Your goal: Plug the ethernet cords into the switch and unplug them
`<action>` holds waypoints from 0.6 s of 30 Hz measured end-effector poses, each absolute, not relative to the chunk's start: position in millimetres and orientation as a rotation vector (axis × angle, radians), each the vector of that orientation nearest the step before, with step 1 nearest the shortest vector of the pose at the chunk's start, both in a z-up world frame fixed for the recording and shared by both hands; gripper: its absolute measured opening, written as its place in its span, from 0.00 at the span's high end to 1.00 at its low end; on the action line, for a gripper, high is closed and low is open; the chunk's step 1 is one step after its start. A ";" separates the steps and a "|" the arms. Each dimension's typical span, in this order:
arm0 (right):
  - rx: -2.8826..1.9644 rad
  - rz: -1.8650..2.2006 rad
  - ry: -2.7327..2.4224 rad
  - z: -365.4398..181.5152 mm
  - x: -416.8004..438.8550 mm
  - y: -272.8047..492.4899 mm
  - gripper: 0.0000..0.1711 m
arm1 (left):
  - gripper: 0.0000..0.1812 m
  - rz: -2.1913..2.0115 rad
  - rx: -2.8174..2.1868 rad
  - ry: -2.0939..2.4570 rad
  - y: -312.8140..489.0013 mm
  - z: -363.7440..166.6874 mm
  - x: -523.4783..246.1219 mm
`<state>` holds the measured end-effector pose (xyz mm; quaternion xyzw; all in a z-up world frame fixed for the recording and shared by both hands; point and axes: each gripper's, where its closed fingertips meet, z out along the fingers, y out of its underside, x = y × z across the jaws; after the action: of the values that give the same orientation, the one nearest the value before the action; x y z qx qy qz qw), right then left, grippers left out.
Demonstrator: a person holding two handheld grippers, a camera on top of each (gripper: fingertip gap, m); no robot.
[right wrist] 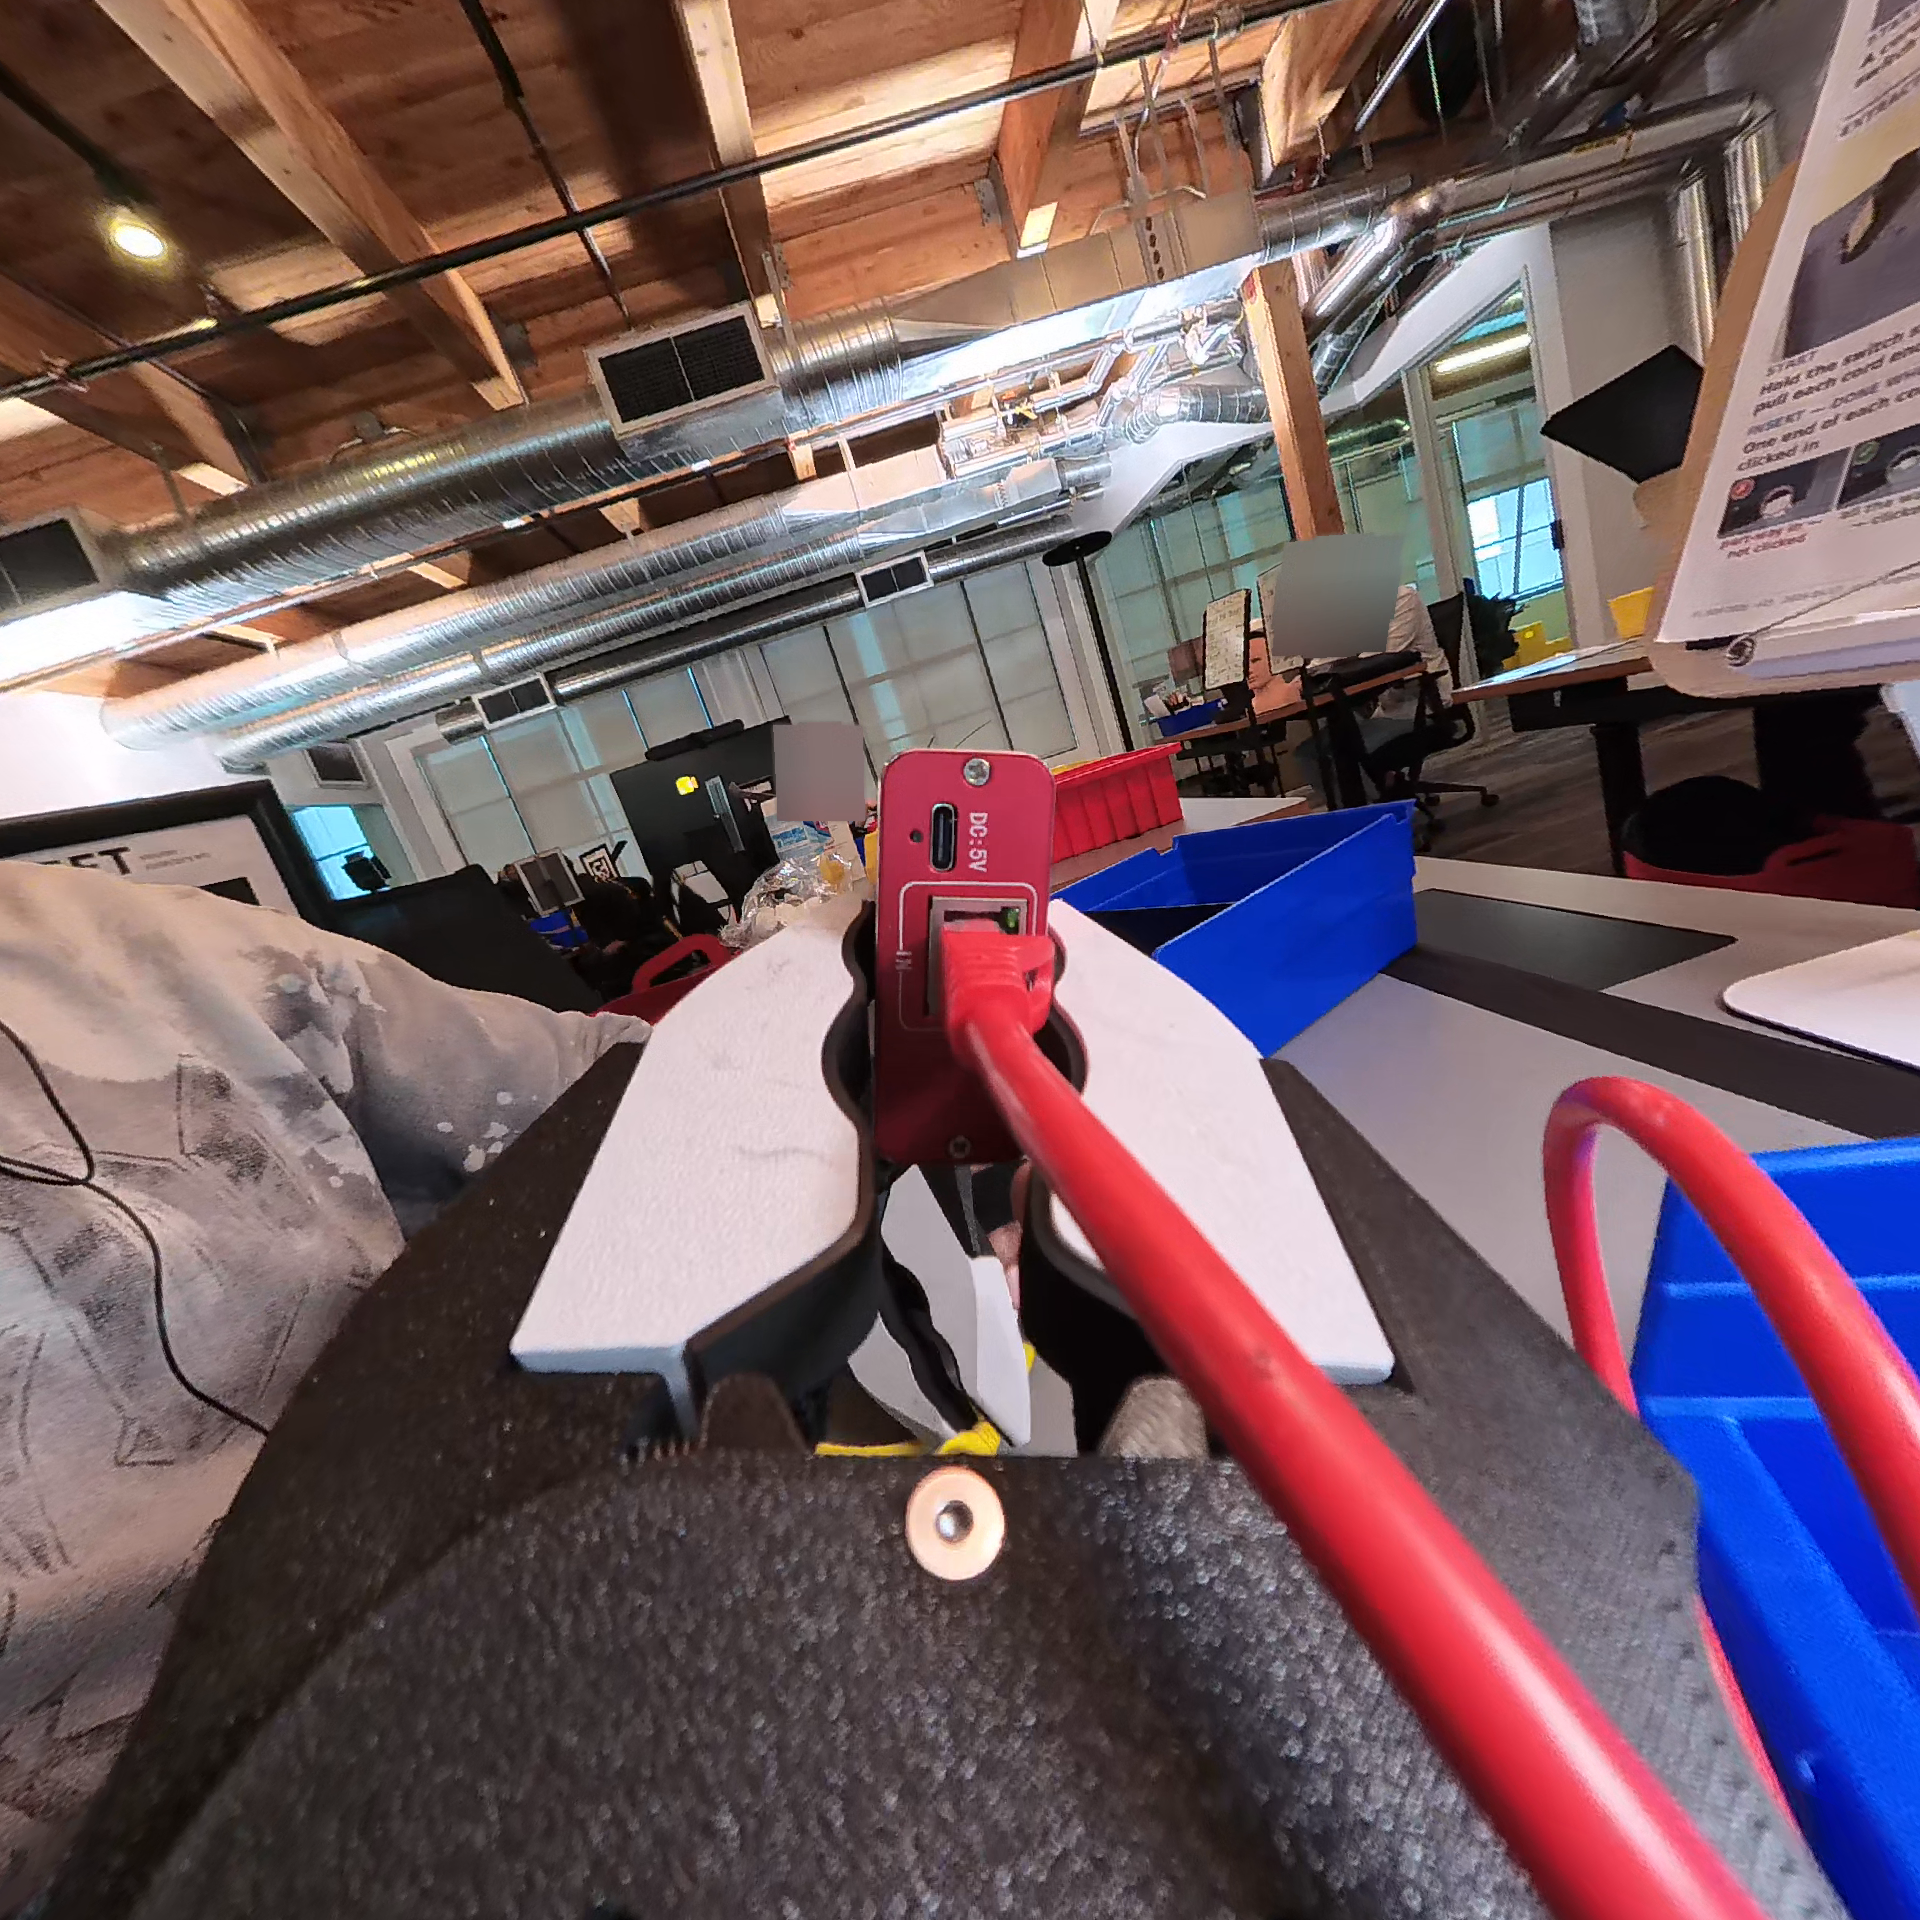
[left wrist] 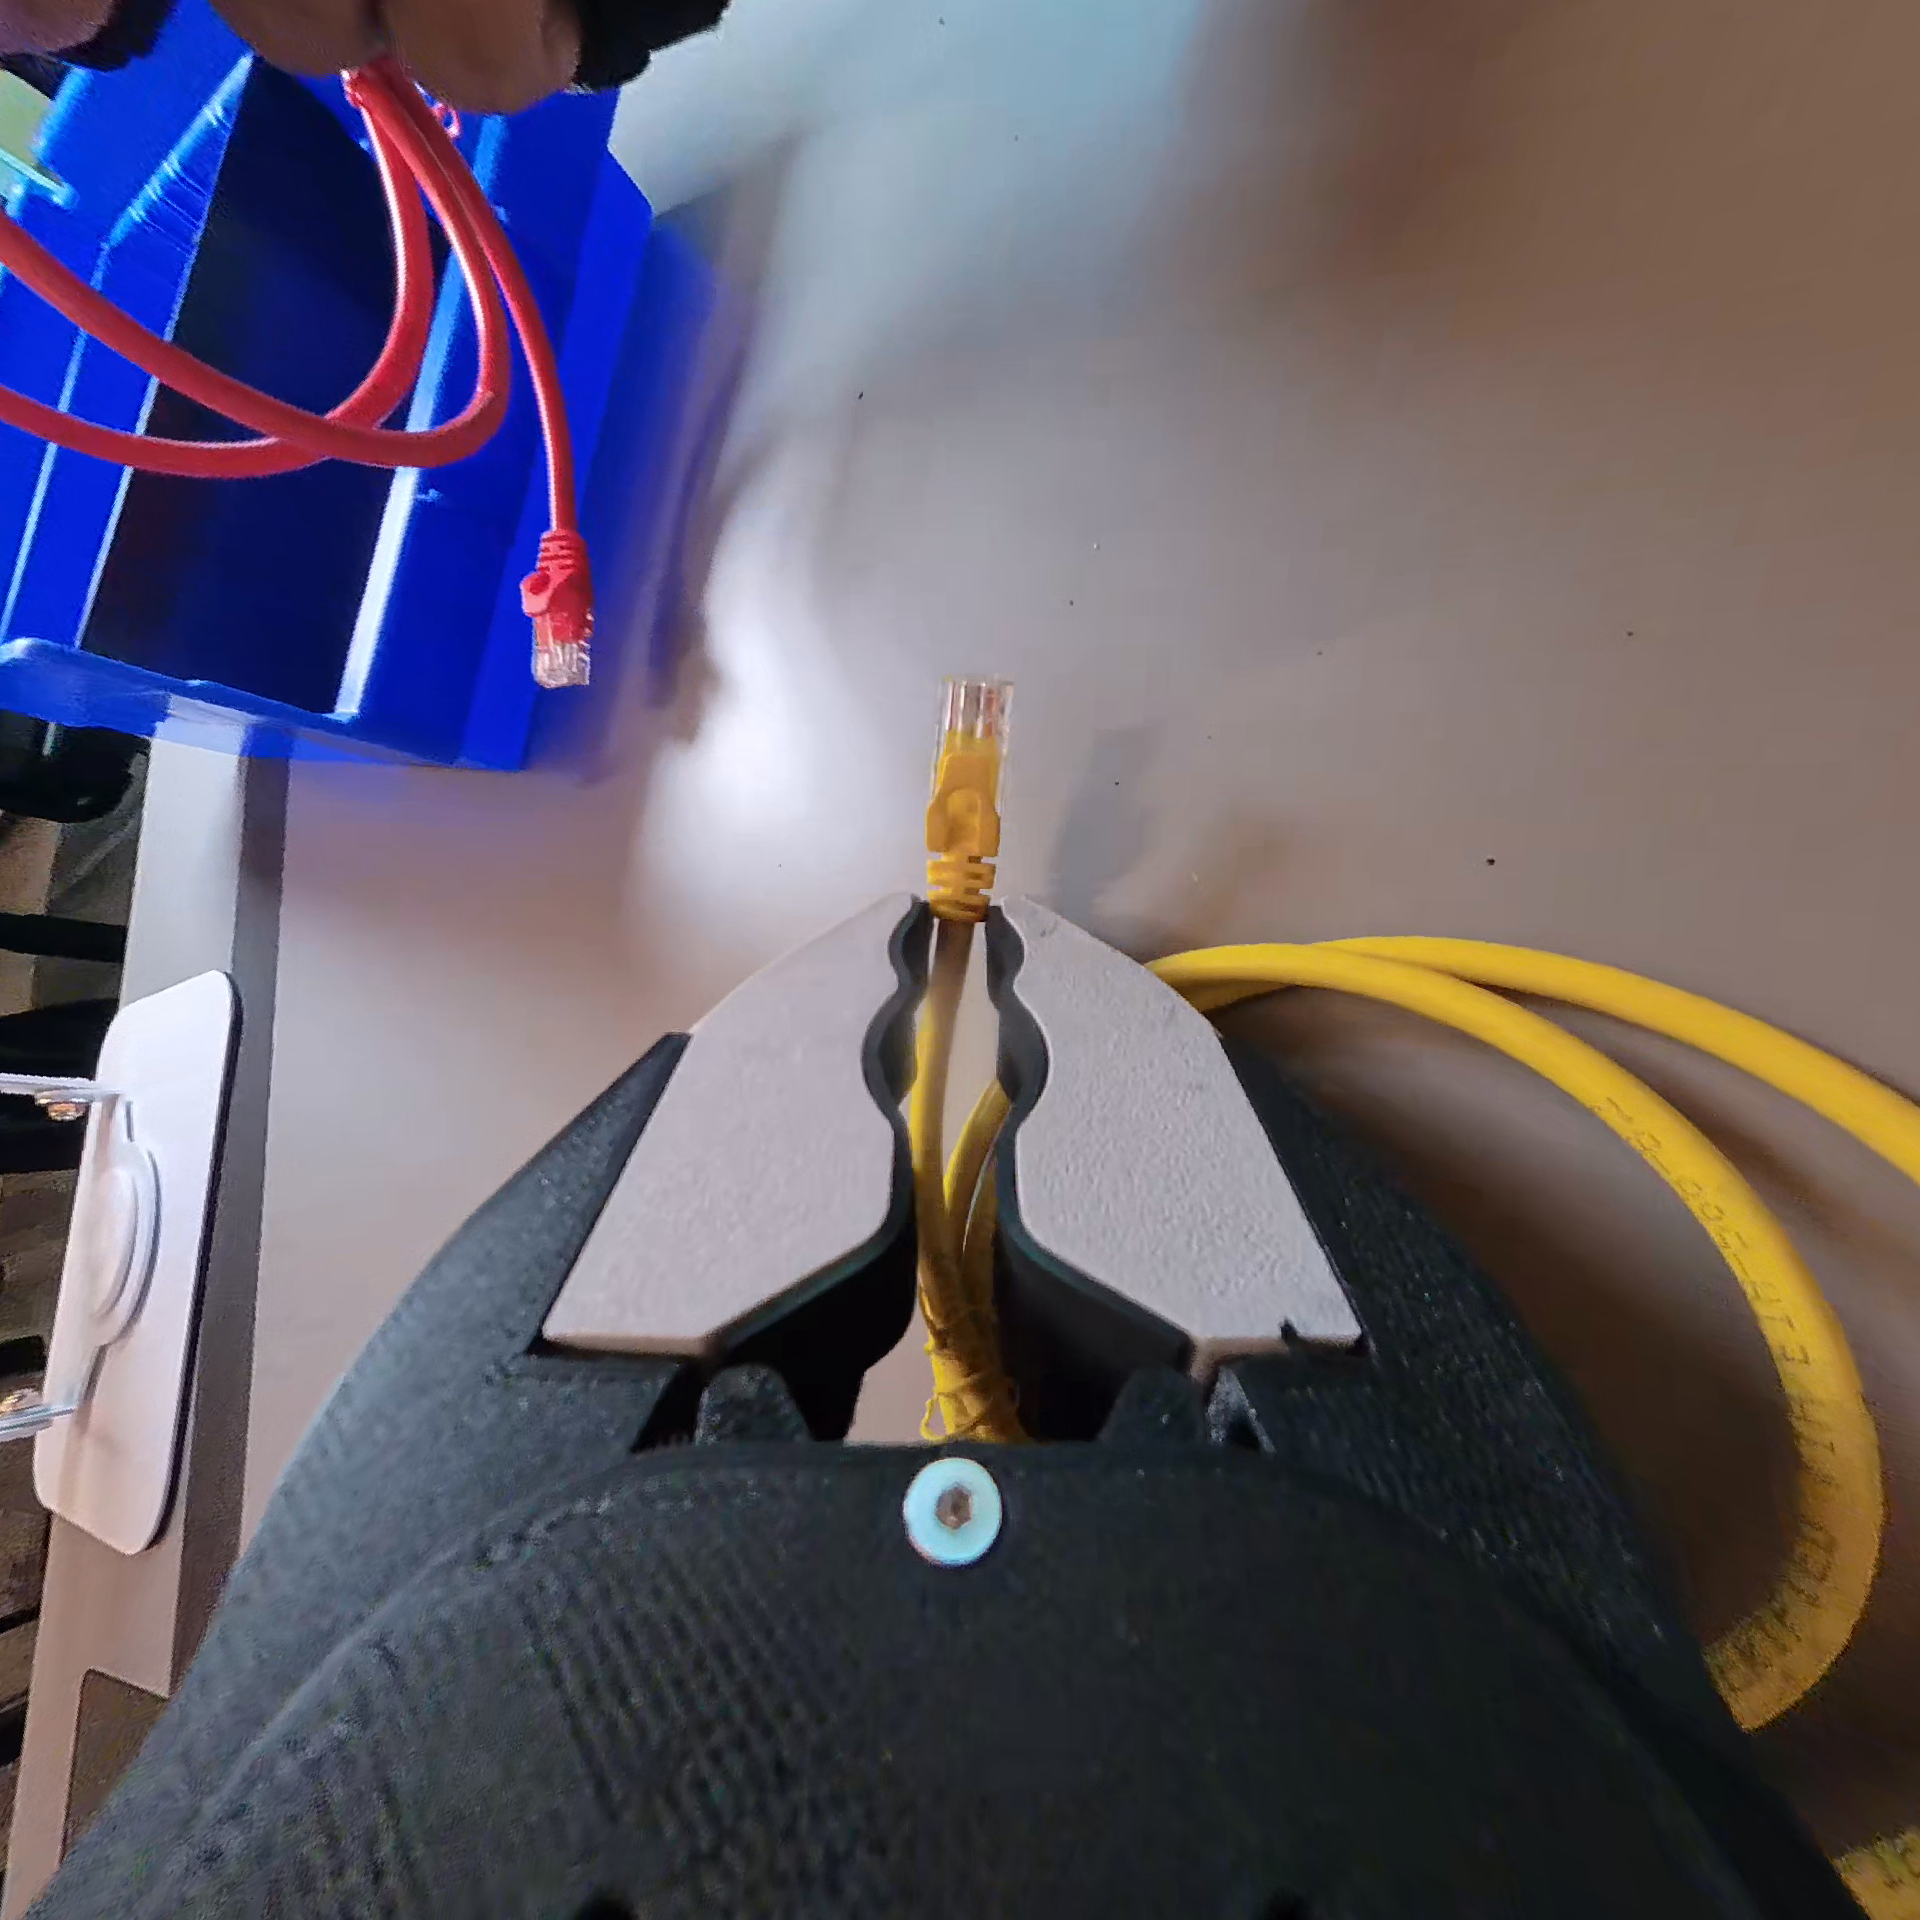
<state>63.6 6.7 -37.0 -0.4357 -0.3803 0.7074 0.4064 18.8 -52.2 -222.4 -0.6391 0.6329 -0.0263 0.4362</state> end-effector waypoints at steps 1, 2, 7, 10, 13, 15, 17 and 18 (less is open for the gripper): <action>-1.098 1.782 -0.962 -36.9 63.8 6.4 0.84 | 0.94 -0.079 -1.592 1.566 -52.8 -221.1 19.0; -1.097 1.778 -0.967 -37.0 64.1 6.2 0.84 | 0.94 -0.109 -1.606 1.549 -53.4 -218.5 18.9; -1.069 1.747 -1.058 -36.8 67.5 -0.7 0.84 | 0.95 -0.784 -1.790 1.238 -64.9 -171.4 24.8; -1.023 1.777 -1.176 -35.6 72.5 -14.8 0.84 | 0.95 -1.270 -1.758 1.070 -82.6 -134.8 31.7; -0.989 1.838 -1.317 -40.8 77.1 -33.2 0.84 | 0.95 -1.586 -1.721 1.026 -106.6 -118.7 43.1; -0.976 1.877 -1.426 -48.5 78.8 -47.2 0.85 | 0.95 -1.769 -1.724 1.008 -122.2 -115.8 53.0; -0.966 1.910 -1.515 -55.8 78.9 -59.5 0.85 | 0.95 -1.930 -1.735 0.980 -134.2 -116.8 62.8; -0.963 1.937 -1.553 -58.9 79.0 -65.3 0.85 | 0.95 -1.998 -1.744 0.964 -138.9 -118.1 67.1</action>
<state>79.0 -65.3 -58.9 -0.3514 -0.5665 0.7067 0.2372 67.1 -138.9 -118.1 -0.6101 0.3374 -0.6990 0.1592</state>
